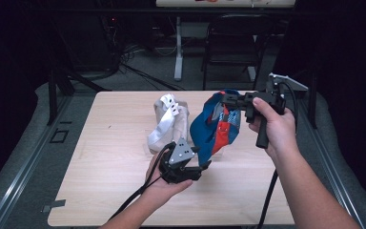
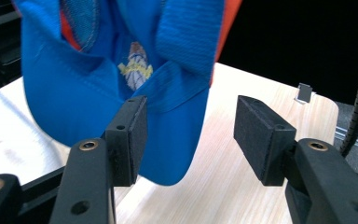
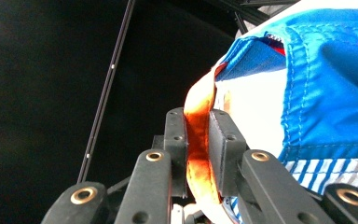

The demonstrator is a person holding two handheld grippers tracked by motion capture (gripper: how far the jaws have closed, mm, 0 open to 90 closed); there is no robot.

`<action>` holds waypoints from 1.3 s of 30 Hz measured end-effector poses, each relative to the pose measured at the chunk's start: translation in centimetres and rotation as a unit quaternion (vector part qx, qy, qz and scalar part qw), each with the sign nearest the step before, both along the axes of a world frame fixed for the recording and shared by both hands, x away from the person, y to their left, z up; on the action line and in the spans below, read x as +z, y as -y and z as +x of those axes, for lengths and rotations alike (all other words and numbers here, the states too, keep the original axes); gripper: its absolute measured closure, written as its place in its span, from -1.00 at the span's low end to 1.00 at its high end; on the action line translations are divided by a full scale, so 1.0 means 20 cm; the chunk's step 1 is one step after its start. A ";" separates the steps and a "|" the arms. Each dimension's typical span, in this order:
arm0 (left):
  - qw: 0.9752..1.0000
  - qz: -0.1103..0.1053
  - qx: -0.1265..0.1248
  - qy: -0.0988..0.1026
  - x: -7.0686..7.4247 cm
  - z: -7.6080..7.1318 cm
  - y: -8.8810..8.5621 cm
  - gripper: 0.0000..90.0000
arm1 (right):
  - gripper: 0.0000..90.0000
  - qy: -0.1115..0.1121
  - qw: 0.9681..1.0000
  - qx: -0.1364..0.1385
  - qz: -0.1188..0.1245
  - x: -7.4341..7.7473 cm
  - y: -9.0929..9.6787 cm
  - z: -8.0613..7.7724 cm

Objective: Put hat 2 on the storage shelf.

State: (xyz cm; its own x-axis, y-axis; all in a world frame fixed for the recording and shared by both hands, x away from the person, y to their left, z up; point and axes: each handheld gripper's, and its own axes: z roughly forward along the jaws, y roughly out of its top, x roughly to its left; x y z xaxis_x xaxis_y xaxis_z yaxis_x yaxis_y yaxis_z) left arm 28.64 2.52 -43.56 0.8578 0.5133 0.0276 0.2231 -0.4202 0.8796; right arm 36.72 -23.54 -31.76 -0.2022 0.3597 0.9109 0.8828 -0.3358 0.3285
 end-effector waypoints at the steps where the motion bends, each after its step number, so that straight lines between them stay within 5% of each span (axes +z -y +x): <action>1: 1.000 0.001 -0.001 0.004 0.00 0.00 0.01 0.00 | 0.74 -0.002 1.000 -0.006 0.001 0.01 0.00 0.00; 5: 1.000 0.022 0.007 0.018 -0.01 0.00 0.09 0.00 | 0.74 0.000 1.000 -0.004 0.000 0.01 0.00 0.01; 9: 0.998 0.061 0.016 0.008 -0.06 0.00 0.18 0.08 | 0.74 0.001 1.000 -0.008 0.001 0.02 0.00 0.00; 16: 0.994 0.101 0.040 0.005 -0.12 0.06 0.20 0.79 | 0.74 0.005 1.000 -0.011 0.001 0.02 0.01 -0.01; 18: 0.996 0.089 0.033 0.001 -0.12 0.09 0.17 0.96 | 0.74 0.006 1.000 -0.014 -0.001 0.01 0.01 -0.01; 26: 0.998 0.034 0.046 -0.016 -0.10 0.21 0.10 0.96 | 0.74 0.012 1.000 -0.017 0.004 0.00 0.03 0.00; 39: 0.997 0.038 0.057 -0.022 -0.18 0.26 0.12 0.96 | 0.74 0.003 1.000 -0.029 -0.005 -0.14 0.06 0.02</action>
